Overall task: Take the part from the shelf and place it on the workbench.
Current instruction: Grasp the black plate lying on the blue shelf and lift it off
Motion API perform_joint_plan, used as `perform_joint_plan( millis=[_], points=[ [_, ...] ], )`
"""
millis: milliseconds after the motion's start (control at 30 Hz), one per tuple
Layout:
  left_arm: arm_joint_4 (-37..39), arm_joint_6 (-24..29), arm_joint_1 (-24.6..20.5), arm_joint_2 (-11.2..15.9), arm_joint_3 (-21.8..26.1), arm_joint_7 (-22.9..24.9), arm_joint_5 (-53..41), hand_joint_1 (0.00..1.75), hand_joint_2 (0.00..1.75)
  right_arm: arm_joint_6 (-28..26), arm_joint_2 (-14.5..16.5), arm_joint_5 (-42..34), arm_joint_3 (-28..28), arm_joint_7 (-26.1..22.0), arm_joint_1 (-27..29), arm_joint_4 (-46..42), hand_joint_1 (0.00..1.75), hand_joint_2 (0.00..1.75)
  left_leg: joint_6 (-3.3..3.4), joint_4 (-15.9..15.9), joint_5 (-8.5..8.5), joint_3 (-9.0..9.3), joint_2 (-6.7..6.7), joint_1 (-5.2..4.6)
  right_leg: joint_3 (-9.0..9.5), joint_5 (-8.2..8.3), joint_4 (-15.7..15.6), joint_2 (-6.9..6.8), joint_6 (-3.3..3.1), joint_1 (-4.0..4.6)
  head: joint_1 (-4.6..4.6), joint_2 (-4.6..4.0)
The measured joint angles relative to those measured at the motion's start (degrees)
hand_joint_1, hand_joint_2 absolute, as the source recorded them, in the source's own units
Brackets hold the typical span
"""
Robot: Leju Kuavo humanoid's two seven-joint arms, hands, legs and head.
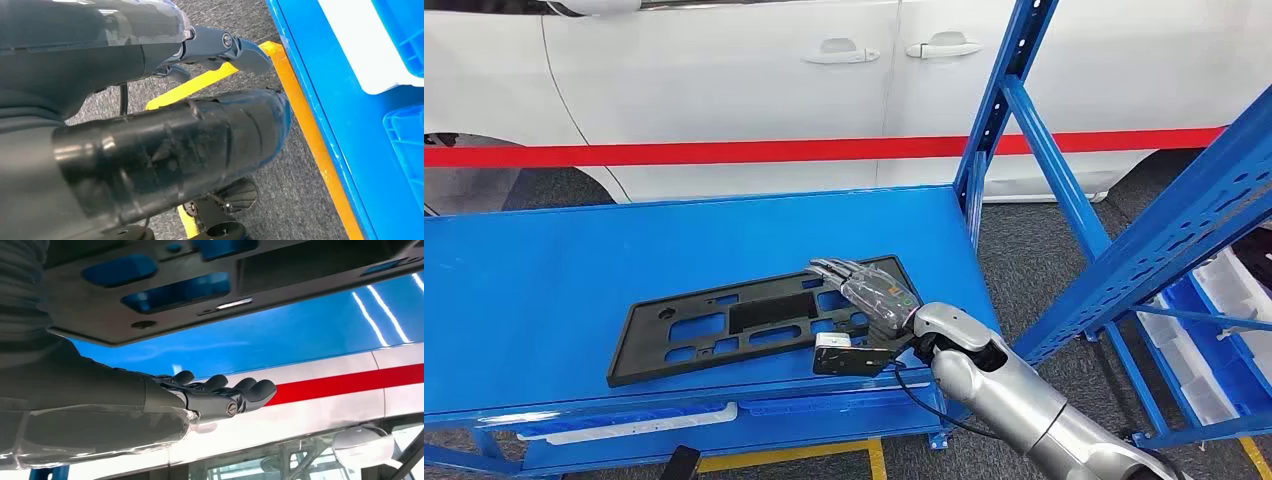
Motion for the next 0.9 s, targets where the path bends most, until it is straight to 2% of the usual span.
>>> perform_joint_plan(
  millis=[100,200,267,300,367,400,433,467,533,600,633,733,800,900],
  points=[
    [0.0,0.0,-0.04,0.0,-0.01,0.02,0.0,0.0,0.0,0.11,-0.04,0.02,0.04,0.0,-0.12,0.03,0.0,1.75,-0.6,0.4,-0.3,-0.23,-0.04,-0.19,2.33,0.89,-5.19,0.01,-0.56,0.23,-0.04,0.01],
    [0.0,0.0,-0.06,0.0,-0.13,0.08,0.01,0.0,0.0,-0.04,-0.07,0.6,0.28,0.07,0.06,0.51,0.0,1.75,-1.57,0.38,-0.39,-0.33,-0.03,-0.29,2.62,0.89,-6.23,0.12,-1.49,0.48,-0.04,0.01],
    [0.0,0.0,-0.06,0.01,-0.27,0.13,0.08,0.0,0.0,-0.58,0.01,1.45,0.5,0.18,0.15,1.06,0.0,1.75,-2.14,1.92,-1.65,-0.95,0.0,-0.17,2.88,1.18,-6.66,0.07,-2.29,0.3,-0.05,0.02],
    [0.0,0.0,-0.08,0.02,-0.33,0.15,0.16,0.0,0.0,-0.92,0.11,1.85,0.61,0.25,0.16,1.34,0.0,1.75,-2.34,4.26,-3.13,-1.97,0.01,-0.1,3.0,1.28,-6.83,0.03,-2.64,0.22,-0.06,0.01],
    [0.0,0.0,-0.07,0.02,-0.39,0.17,0.3,0.0,0.0,-1.59,0.39,2.45,0.88,0.54,0.35,2.08,0.0,1.75,-2.66,11.64,-6.78,-5.33,0.02,-0.02,2.98,1.28,-6.84,-0.03,-3.03,0.35,-0.06,0.01],
    [0.0,-0.01,-0.02,0.02,-0.41,0.2,0.35,0.0,0.0,-1.87,0.52,2.8,1.04,0.82,0.52,2.6,0.0,1.75,-2.75,14.82,-7.84,-6.85,0.03,-0.01,2.97,1.25,-6.81,-0.05,-3.09,0.45,-0.05,0.01],
    [0.0,-0.02,0.04,0.02,-0.44,0.22,0.38,0.0,0.0,-2.21,0.68,3.29,1.19,1.25,0.69,3.24,0.0,1.75,-2.76,16.3,-7.87,-7.62,0.03,-0.01,2.97,1.22,-6.78,-0.05,-3.13,0.53,-0.05,0.02],
    [0.0,-0.03,0.07,0.02,-0.48,0.24,0.41,0.0,0.0,-2.62,0.85,3.89,1.29,1.71,0.8,3.92,0.0,1.75,-2.68,15.58,-6.81,-7.34,0.03,-0.02,2.99,1.19,-6.74,-0.02,-3.14,0.58,-0.06,0.02],
    [0.0,-0.06,0.04,0.03,-0.64,0.26,0.46,0.0,0.0,-3.61,1.22,5.19,1.39,2.58,0.85,5.49,0.0,1.75,-2.2,8.62,-2.92,-4.12,0.04,-0.05,3.15,1.09,-6.67,0.06,-3.04,0.68,-0.06,0.02],
    [0.0,-0.1,-0.06,0.07,-0.87,0.28,0.51,0.0,0.0,-4.59,1.51,6.08,1.38,2.69,0.78,7.2,0.0,1.75,-1.6,2.08,-0.64,-0.96,0.05,-0.31,3.21,1.02,-6.6,0.1,-2.67,0.9,-0.05,0.01],
    [0.0,-0.11,-0.08,0.08,-0.98,0.3,0.53,0.0,0.0,-4.97,1.63,6.33,1.37,2.53,0.72,8.05,0.0,1.75,-1.37,0.69,-0.44,-0.32,0.03,-0.47,3.18,1.04,-6.6,0.12,-2.43,0.94,-0.05,0.02],
    [0.0,-0.13,-0.07,0.11,-1.18,0.33,0.56,0.0,0.0,-5.97,2.21,7.28,1.14,2.13,0.38,10.48,0.0,1.75,-0.65,0.0,-0.22,0.0,0.07,-0.47,3.28,1.06,-6.67,0.19,-1.51,0.9,-0.04,0.02],
    [0.0,-0.12,-0.19,0.13,-1.25,0.33,0.62,0.0,0.0,-6.48,2.53,8.31,0.91,2.23,0.02,11.97,0.0,1.75,0.11,-0.72,0.25,0.35,0.22,-0.14,2.27,-0.79,-4.18,0.17,-0.96,0.85,0.0,0.02],
    [0.0,-0.14,-0.2,0.13,-1.32,0.43,0.72,0.0,0.0,-7.92,3.06,10.14,0.72,2.85,-0.13,13.88,0.0,1.75,0.5,-0.92,0.46,0.31,0.32,-0.06,-2.45,-5.78,5.89,0.12,-0.47,0.55,0.0,0.02]
  ],
)
